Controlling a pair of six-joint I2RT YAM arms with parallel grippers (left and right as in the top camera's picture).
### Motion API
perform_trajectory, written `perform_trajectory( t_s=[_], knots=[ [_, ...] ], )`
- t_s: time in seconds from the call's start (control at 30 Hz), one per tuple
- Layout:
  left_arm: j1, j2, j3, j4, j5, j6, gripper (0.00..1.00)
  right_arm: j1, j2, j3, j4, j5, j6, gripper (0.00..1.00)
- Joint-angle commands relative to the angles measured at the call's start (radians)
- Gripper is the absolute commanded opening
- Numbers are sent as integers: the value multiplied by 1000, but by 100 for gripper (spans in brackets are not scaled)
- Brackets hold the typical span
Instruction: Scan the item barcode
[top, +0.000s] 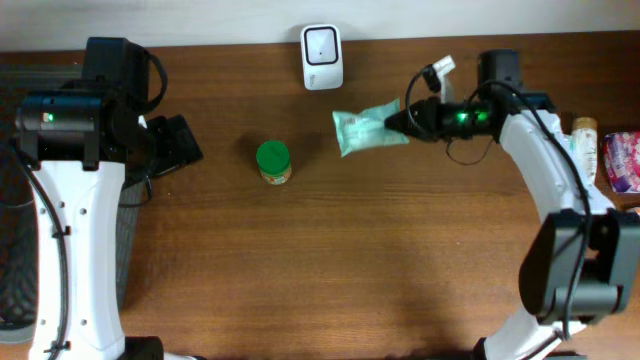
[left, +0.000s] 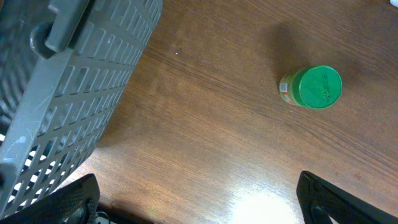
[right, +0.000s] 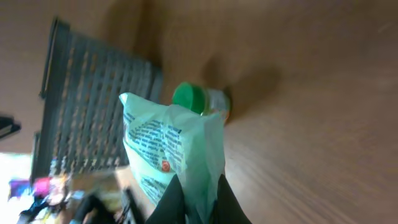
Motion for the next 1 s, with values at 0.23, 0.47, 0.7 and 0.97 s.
perform_trajectory(
  t_s=[0.23,0.47,0.7,0.97],
  knots=[
    [4,-16,11,-1,0,-13,99,198,-73,16,264,8,85,4],
    [4,-16,11,-1,0,-13,99,221,-73,16,465,8,71,4],
    [4,-16,11,-1,0,-13,99,221,-72,16,435,15,71,4],
    [4,-16,11,-1,0,-13,99,221,-72,16,416,19,71,4]
  ],
)
